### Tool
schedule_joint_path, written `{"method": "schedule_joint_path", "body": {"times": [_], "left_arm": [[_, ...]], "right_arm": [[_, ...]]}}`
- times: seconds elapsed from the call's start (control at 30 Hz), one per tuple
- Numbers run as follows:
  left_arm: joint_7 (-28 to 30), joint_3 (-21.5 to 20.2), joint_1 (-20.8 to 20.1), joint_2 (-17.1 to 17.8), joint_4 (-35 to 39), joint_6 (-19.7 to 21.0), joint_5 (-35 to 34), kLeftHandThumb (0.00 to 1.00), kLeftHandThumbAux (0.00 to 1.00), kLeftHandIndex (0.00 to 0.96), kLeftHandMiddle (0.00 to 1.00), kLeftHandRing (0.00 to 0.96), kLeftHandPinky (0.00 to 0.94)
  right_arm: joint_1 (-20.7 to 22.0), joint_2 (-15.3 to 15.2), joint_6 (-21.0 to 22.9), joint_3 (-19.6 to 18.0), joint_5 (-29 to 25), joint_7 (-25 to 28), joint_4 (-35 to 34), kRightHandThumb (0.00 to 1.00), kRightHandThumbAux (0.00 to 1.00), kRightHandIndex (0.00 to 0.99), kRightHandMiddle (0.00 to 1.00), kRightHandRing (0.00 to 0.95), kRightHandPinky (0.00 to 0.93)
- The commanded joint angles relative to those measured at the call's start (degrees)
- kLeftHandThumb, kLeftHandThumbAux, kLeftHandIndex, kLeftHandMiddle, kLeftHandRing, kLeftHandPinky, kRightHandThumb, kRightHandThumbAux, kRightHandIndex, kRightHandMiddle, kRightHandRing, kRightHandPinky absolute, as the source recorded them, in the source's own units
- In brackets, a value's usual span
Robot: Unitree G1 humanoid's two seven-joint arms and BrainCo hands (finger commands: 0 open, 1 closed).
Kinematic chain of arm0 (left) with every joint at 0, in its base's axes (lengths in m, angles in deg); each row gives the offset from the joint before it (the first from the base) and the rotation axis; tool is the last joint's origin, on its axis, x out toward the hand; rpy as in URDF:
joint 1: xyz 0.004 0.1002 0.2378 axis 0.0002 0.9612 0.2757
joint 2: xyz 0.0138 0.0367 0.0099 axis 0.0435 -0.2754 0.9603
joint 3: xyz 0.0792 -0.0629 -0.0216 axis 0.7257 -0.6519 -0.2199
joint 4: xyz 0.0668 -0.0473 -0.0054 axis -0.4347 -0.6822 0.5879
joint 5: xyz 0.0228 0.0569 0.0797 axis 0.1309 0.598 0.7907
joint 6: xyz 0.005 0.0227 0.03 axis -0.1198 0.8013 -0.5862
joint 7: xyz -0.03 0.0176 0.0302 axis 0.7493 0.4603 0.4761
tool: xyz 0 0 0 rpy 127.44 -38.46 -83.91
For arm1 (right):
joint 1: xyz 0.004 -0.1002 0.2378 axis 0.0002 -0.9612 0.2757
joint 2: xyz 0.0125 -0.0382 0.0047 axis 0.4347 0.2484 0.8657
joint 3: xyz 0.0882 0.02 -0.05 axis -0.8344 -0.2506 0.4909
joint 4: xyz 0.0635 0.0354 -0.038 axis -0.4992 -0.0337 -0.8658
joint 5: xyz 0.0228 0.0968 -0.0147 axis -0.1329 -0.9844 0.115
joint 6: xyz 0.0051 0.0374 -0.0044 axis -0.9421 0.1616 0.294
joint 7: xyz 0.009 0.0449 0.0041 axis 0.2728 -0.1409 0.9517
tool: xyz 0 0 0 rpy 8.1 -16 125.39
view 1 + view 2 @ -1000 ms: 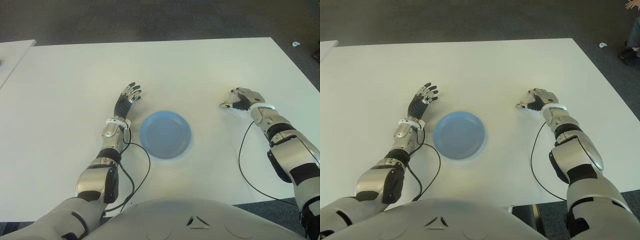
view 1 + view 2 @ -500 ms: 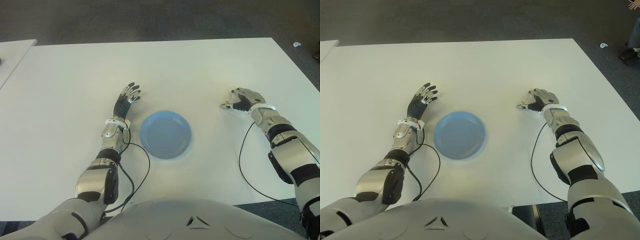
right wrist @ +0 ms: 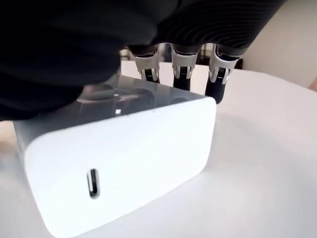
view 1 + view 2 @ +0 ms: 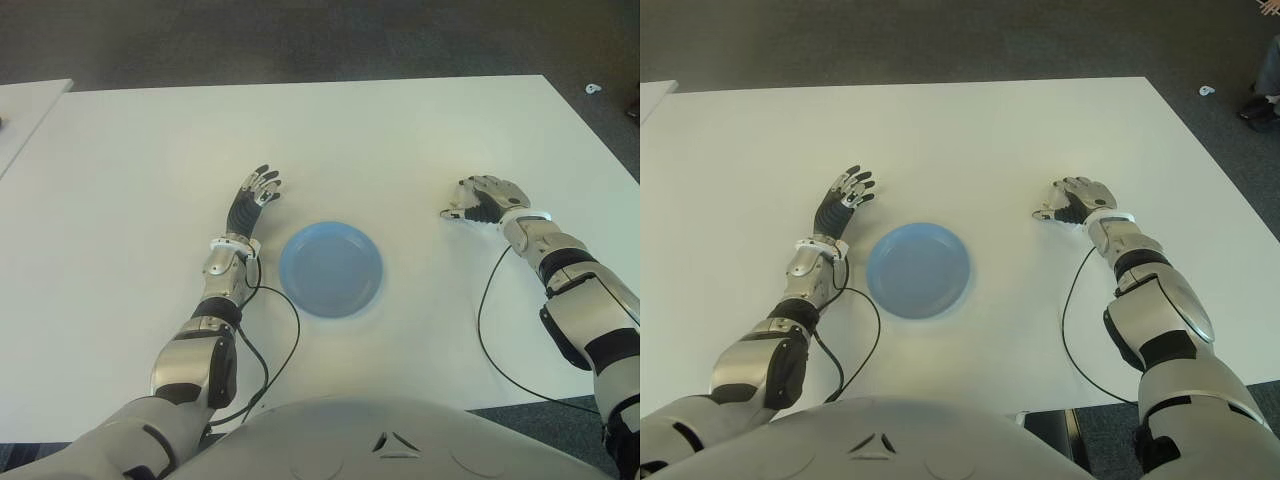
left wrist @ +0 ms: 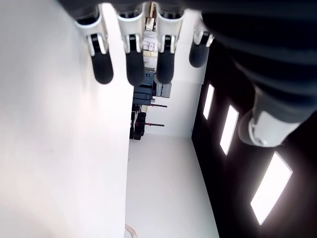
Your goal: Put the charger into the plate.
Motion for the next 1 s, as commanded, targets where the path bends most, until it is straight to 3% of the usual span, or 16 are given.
{"method": "schedule_joint_path", "body": {"times": [0.03,0.47,1.0], "left_arm": [[-0.48,0.11,1.01,-0.11,-0.84,1.57,0.32,0.035,0.514,0.134,0.187,0.193,0.225],[-1.40,0.43,1.26,-0.18,-0.64,0.54,1.00,0.042,0.526,0.142,0.206,0.208,0.234],[-0.76,0.34,1.04,0.29,-1.17,0.20,1.15,0.027,0.523,0.142,0.198,0.200,0.222]], "right_arm": [[-2.69,1.17,-1.88,3.17,3.80,-0.15,0.76,0.376,0.269,0.000,0.001,0.001,0.021],[-2.59,0.74,-1.51,5.21,4.70,-3.59,1.12,0.355,0.261,0.000,0.000,0.000,0.018],[-5.14,0.32,-1.63,2.00,1.85,-5.64,0.88,0.347,0.224,0.000,0.000,0.000,0.000]]}}
